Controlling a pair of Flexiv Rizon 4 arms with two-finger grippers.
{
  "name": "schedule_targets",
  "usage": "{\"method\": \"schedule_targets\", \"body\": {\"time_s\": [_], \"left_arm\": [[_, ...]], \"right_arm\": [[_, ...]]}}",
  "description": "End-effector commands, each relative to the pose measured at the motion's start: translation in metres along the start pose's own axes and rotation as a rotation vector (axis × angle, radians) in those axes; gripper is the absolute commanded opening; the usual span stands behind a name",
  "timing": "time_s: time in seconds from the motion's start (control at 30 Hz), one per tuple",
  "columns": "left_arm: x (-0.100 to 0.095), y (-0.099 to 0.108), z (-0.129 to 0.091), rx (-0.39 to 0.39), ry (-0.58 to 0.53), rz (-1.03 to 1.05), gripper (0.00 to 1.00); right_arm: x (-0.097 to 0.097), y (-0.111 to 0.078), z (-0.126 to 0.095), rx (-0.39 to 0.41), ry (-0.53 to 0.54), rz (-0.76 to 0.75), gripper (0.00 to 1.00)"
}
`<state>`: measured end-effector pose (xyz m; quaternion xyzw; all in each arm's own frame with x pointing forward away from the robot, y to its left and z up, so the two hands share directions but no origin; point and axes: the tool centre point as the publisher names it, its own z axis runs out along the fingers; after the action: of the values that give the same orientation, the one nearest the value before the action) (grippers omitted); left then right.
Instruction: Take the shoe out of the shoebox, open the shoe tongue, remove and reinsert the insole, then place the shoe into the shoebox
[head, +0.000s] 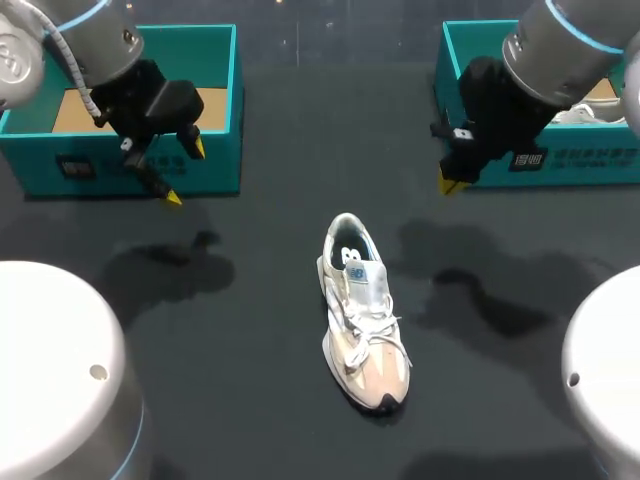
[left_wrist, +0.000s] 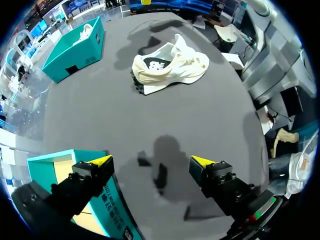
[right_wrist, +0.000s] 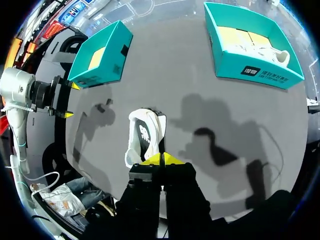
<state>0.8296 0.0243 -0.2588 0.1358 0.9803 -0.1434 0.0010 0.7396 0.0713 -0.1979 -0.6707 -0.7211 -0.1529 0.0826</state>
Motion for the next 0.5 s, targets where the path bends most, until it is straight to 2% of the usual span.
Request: {"method": "schedule_targets", "body": {"time_s": [0.03, 0.07, 0.23, 0.33, 0.5], "left_arm": [[-0.004, 0.014, -0.017, 0.004, 0.004, 0.09, 1.0], [-0.005, 0.019, -0.02, -0.003, 0.003, 0.114, 1.0], [-0.01, 0.042, -0.035, 0.021, 0.033, 0.234, 1.0], [-0.012, 0.051, -0.044, 0.031, 0.042, 0.305, 1.0], [-0.011, 0.055, -0.048, 0.036, 0.046, 0.332, 1.0]], "right_arm": [[0.029, 0.005, 0.023, 0.02, -0.084, 0.025, 0.0], [0.036, 0.005, 0.028, 0.026, -0.128, 0.048, 0.0], [0.066, 0.0, 0.045, -0.005, -0.156, 0.075, 0.0], [0.081, -0.004, 0.055, -0.037, -0.21, 0.114, 0.0], [0.081, -0.004, 0.055, -0.037, -0.21, 0.114, 0.0]]}}
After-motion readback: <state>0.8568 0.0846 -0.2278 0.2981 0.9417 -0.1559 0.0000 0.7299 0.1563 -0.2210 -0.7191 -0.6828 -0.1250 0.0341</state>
